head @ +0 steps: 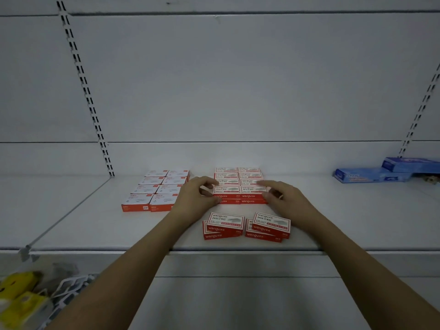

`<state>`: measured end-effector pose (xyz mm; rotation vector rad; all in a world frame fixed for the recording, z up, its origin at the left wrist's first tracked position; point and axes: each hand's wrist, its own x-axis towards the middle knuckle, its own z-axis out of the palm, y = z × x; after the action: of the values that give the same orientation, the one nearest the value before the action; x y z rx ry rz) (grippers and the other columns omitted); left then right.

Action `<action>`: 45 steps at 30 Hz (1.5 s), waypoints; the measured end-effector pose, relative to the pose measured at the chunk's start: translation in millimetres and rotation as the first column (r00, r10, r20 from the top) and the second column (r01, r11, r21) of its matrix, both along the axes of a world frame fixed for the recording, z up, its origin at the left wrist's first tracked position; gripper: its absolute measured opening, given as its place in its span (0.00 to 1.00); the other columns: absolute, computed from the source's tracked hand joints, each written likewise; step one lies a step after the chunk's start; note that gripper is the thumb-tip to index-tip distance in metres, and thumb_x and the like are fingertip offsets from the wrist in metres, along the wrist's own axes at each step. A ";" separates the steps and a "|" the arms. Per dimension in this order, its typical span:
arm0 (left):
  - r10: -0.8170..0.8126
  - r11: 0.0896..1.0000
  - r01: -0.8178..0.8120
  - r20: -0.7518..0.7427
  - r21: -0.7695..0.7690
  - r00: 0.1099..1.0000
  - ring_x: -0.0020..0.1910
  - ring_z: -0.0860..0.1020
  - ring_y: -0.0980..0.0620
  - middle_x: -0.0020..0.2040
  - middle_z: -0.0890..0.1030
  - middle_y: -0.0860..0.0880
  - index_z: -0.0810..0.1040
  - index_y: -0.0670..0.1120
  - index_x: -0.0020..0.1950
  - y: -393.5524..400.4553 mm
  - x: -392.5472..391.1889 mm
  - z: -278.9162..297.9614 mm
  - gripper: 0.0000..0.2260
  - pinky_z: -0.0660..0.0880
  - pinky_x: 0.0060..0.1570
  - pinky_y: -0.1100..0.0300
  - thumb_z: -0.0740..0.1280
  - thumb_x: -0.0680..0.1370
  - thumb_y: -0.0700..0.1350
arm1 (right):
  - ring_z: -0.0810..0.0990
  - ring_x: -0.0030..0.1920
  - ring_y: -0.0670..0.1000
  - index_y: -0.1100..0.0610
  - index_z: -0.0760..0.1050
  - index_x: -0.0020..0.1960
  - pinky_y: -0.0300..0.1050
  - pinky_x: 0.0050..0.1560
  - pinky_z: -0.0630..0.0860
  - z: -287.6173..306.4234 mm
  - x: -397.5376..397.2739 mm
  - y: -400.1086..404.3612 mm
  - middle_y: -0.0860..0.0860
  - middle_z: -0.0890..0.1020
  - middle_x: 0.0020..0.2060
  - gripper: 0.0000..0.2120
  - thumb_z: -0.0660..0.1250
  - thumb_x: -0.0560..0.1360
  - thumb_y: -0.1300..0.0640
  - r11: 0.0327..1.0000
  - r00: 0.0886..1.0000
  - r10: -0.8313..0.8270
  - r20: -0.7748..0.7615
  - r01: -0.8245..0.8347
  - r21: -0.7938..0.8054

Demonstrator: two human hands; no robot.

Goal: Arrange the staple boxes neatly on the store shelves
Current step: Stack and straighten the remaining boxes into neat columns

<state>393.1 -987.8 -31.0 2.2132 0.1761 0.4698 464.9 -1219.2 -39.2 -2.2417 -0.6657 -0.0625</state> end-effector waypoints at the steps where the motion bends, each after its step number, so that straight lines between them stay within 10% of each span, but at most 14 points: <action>1: 0.019 1.000 -0.018 0.029 -0.024 0.999 0.46 0.78 0.57 0.54 0.77 0.54 0.78 0.52 0.57 -0.2 -4.1 1.6 0.12 0.77 0.41 0.65 0.71 0.75 0.46 | 0.80 0.48 0.45 0.38 0.69 0.65 0.35 0.41 0.77 4.8 -7.2 -1.8 0.47 0.79 0.51 0.14 0.58 0.81 0.49 0.995 0.998 -0.019 -0.059 0.024 0.101; 5: -0.098 0.995 0.100 0.099 -0.016 0.990 0.50 0.78 0.57 0.51 0.79 0.57 0.77 0.55 0.52 9.8 -37.0 11.1 0.05 0.77 0.45 0.62 0.66 0.77 0.53 | 0.79 0.41 0.44 0.42 0.72 0.59 0.36 0.35 0.74 22.7 -30.5 -27.4 0.48 0.79 0.49 0.10 0.56 0.80 0.45 0.985 0.995 -0.094 -0.040 0.099 0.140; 8: -0.255 0.955 0.276 -0.180 0.105 0.950 0.51 0.77 0.59 0.52 0.77 0.60 0.74 0.59 0.54 16.0 -62.4 18.9 0.12 0.76 0.43 0.66 0.70 0.73 0.57 | 0.78 0.33 0.43 0.42 0.74 0.55 0.36 0.33 0.73 32.9 -48.1 -43.4 0.45 0.81 0.47 0.10 0.62 0.76 0.42 0.998 0.987 0.054 -0.152 -0.048 0.037; 13: -0.302 0.896 0.368 -0.265 0.250 0.916 0.51 0.77 0.60 0.54 0.77 0.62 0.73 0.60 0.57 7.7 -67.8 13.9 0.20 0.77 0.44 0.69 0.76 0.69 0.52 | 0.80 0.47 0.44 0.37 0.68 0.59 0.35 0.44 0.79 29.4 -64.5 -30.5 0.39 0.75 0.54 0.24 0.75 0.68 0.44 0.937 0.977 0.121 -0.174 -0.170 -0.305; 24: -0.210 0.954 0.213 -0.040 0.209 0.977 0.51 0.75 0.58 0.57 0.75 0.55 0.75 0.50 0.53 -21.5 -37.9 9.7 0.12 0.70 0.41 0.74 0.74 0.73 0.45 | 0.78 0.50 0.44 0.45 0.73 0.54 0.41 0.52 0.77 20.3 -45.0 -16.2 0.45 0.78 0.56 0.16 0.74 0.71 0.53 0.986 0.999 0.054 -0.001 -0.053 -0.158; 34: -0.112 0.955 0.124 -0.060 0.268 0.992 0.47 0.76 0.57 0.55 0.75 0.55 0.75 0.53 0.56 -8.5 -38.8 2.4 0.15 0.75 0.47 0.66 0.74 0.72 0.50 | 0.77 0.39 0.41 0.43 0.67 0.64 0.30 0.39 0.68 18.9 -50.5 -29.5 0.40 0.76 0.46 0.18 0.67 0.76 0.48 0.965 1.000 -0.017 0.014 0.020 -0.260; 45: -0.013 0.987 0.010 0.015 0.163 1.000 0.46 0.77 0.55 0.58 0.72 0.53 0.77 0.50 0.52 -18.0 -28.3 -0.2 0.13 0.73 0.44 0.72 0.75 0.71 0.46 | 0.80 0.45 0.44 0.43 0.67 0.59 0.36 0.47 0.77 6.7 -37.3 -5.1 0.47 0.81 0.58 0.15 0.68 0.76 0.49 0.972 0.995 -0.076 0.060 0.087 -0.218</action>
<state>364.9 -1005.8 -31.2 2.3681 0.1199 0.5118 427.6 -1224.2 -32.6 -2.4887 -0.6338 -0.0914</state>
